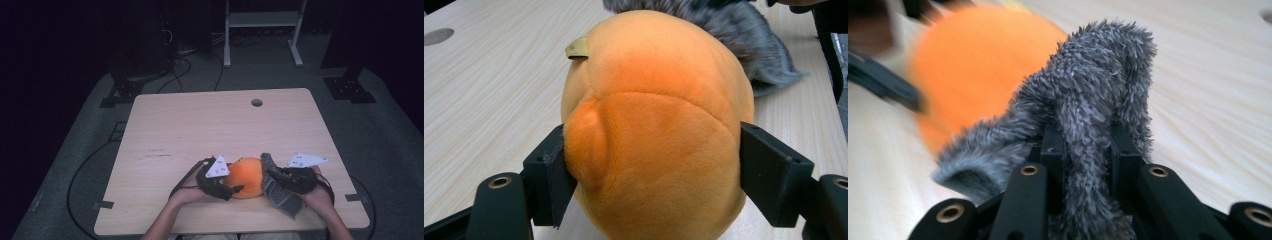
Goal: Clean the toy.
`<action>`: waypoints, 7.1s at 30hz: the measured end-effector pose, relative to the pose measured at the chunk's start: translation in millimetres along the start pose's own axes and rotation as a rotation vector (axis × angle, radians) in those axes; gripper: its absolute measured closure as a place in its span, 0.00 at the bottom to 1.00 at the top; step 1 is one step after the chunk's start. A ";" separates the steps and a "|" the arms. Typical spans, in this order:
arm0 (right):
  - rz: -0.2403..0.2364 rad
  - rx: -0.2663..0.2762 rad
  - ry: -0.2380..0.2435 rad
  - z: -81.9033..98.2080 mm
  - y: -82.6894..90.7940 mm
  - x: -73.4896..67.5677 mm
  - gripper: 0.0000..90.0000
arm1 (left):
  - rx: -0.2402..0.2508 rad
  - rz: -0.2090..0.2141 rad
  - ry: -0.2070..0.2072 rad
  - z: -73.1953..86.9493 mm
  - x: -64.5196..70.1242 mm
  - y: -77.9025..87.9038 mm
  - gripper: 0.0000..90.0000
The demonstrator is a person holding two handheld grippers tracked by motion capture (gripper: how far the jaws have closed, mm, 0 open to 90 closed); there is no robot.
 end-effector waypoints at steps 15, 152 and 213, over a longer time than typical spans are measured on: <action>0.011 0.014 0.069 0.7 5.4 -8.2 0.82 | 0.009 0.033 0.067 -2.7 -0.8 -3.8 0.27; 0.006 0.021 -0.011 -2.0 3.0 -2.7 0.82 | -0.002 0.065 -0.036 -0.3 11.0 1.2 0.33; 0.025 -0.018 0.057 1.7 9.0 -3.1 0.82 | 0.015 0.101 -0.020 -3.1 15.1 -5.9 0.24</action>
Point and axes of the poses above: each handheld gripper's, and its own axes: y roughly backward along the jaws, z roughly out of its underside, x roughly to its right, the point moved 6 cm from there along -y, roughly forward along the jaws, and after that the axes turned 12 degrees about -x, right-handed, at the moved point
